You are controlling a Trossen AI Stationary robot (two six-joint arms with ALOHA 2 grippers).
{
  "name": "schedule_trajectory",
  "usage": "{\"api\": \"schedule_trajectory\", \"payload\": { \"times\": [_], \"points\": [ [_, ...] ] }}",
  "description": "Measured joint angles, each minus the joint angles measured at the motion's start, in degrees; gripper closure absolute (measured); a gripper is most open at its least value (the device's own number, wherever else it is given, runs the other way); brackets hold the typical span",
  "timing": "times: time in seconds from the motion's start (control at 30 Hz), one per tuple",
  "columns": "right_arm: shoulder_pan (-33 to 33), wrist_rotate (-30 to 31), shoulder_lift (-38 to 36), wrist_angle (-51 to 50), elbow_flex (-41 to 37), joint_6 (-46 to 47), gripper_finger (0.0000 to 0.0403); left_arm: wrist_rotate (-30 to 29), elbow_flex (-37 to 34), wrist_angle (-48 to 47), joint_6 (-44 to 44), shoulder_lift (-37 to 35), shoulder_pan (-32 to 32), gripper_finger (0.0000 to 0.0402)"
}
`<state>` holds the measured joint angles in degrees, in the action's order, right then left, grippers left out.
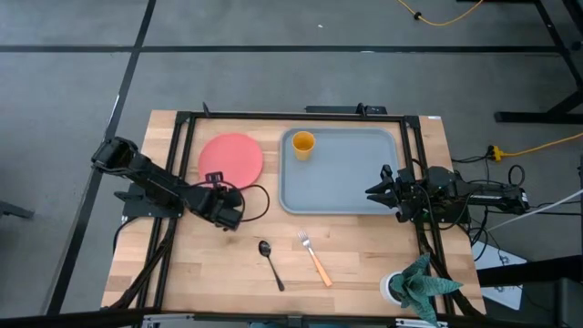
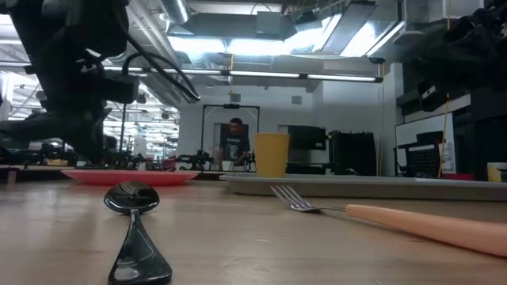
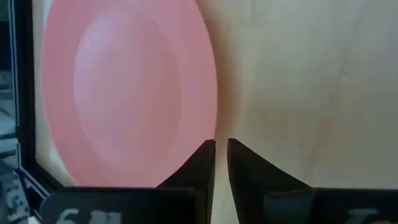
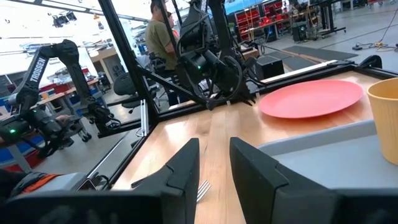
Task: Pick and place plate/cup/fork/spoon on tray
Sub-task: Put the pink plate on the gray tray to the right of the yellow cup
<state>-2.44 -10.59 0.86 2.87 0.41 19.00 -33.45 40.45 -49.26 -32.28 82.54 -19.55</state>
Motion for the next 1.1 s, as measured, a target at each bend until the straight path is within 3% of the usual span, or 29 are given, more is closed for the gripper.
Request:
{"api": "schedule_trajectory", "payload": {
  "times": [0.27,0.53,0.8,0.93,1.1],
  "points": [
    [0.0,0.0,0.0,0.0,0.0,-0.1,0.0309,7.1,2.6,0.0,-0.3,0.0,0.0,0.0365],
    [0.0,0.0,0.0,0.0,0.0,0.0,0.0309,7.0,4.7,0.2,-7.3,0.0,-0.1,0.0357],
    [0.0,0.0,0.0,0.0,0.0,0.0,0.0309,7.1,8.9,-0.9,-3.0,0.0,0.1,0.0294],
    [0.0,0.0,0.0,0.0,0.0,-0.1,0.0309,7.4,8.0,-0.9,1.9,0.0,0.6,0.0288],
    [0.0,0.0,0.0,0.0,0.0,-0.9,0.0309,7.6,6.5,-0.3,-0.9,0.1,0.6,0.0288]
  ]
}}
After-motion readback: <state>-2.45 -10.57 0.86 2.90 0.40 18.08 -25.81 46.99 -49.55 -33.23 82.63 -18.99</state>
